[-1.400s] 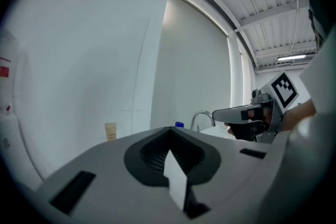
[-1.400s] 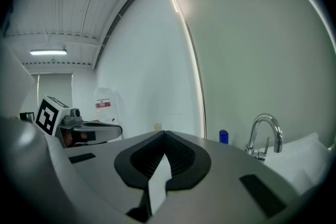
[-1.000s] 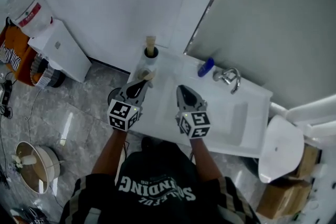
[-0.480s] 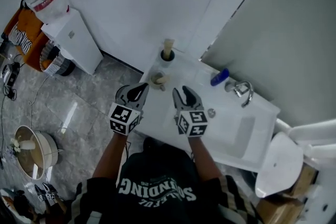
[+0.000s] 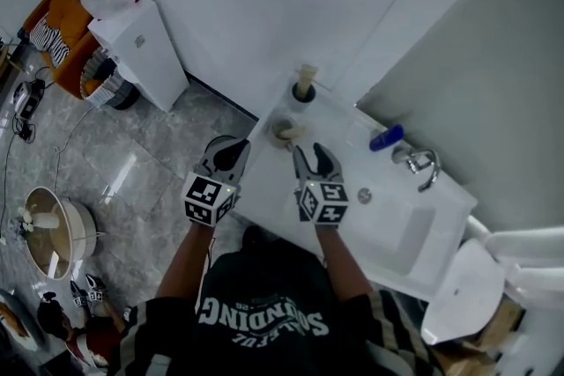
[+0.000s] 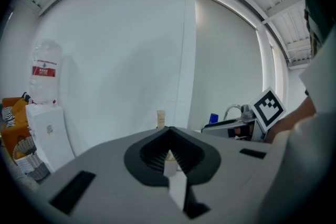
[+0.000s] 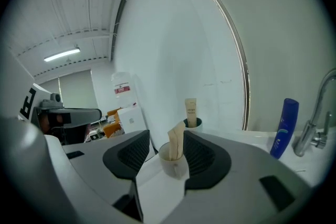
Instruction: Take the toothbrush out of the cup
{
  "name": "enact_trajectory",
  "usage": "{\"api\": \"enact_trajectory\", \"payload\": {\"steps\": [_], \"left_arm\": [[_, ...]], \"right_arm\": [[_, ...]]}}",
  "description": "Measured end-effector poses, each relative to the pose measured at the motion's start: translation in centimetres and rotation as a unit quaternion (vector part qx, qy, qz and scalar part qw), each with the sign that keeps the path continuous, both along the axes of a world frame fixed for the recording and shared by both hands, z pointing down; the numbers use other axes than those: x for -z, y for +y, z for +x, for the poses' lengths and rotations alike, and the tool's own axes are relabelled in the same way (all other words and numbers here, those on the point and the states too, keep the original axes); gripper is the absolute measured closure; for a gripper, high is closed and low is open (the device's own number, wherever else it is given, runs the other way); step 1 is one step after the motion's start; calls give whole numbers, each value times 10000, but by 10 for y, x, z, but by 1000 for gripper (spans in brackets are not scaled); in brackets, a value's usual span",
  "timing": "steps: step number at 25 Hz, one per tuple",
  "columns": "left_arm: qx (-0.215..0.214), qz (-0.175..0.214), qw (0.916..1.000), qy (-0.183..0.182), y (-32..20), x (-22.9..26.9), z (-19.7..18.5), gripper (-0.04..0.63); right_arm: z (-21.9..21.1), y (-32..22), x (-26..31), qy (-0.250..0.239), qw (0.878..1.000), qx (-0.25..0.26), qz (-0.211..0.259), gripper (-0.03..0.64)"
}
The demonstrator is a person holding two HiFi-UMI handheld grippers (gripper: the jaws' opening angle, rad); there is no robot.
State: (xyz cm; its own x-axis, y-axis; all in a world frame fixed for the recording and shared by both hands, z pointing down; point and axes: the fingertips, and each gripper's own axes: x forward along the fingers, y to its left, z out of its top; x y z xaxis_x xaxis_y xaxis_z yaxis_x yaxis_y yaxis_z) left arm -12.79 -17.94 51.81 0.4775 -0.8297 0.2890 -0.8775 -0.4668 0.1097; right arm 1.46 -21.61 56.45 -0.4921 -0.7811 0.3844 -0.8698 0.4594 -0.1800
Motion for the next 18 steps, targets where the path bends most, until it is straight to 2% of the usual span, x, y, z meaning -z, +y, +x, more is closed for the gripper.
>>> {"api": "enact_trajectory", "payload": {"steps": [16,18], "left_arm": [[93,-239,9997,34,4,-18,-12,595],[91,-254,9996,37,3,-20,-11,595]], "right_arm": [[-16,-53,-41,13,9981,-48,-608,436],[-15,-54,-42,103,9981,-43,-602,455]]}}
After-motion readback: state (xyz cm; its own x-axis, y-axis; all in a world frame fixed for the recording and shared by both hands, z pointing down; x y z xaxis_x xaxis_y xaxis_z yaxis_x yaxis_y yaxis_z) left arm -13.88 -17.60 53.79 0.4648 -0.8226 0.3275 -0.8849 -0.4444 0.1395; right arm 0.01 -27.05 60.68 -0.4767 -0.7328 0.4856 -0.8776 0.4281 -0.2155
